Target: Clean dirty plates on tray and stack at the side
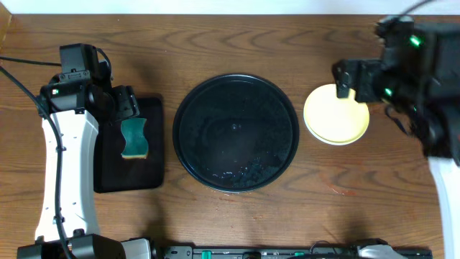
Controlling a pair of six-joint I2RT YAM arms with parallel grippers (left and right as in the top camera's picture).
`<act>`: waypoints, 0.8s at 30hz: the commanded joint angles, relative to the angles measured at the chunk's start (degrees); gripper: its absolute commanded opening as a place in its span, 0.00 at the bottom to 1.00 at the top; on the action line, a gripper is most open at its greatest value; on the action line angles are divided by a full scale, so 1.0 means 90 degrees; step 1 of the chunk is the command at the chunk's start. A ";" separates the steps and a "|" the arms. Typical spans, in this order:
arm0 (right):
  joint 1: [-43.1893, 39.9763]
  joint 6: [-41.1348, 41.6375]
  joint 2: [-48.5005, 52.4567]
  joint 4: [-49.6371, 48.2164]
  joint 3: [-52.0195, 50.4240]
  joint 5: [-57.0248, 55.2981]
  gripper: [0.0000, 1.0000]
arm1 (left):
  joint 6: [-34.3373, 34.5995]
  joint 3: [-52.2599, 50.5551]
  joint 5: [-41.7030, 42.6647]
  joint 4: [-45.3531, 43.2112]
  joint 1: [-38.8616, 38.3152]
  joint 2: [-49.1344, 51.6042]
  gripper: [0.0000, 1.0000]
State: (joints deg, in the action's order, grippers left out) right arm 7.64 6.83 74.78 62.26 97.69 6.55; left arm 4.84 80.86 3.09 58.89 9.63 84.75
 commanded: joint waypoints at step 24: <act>-0.0316 -0.0658 -0.1953 -0.1309 -0.1943 -0.0668 0.99 | 0.0012 0.0066 0.0056 0.0022 -0.0007 0.0027 0.77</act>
State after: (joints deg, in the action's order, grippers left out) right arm 5.06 3.79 61.45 54.72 86.87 -0.51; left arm 4.84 80.86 3.09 58.92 9.63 84.75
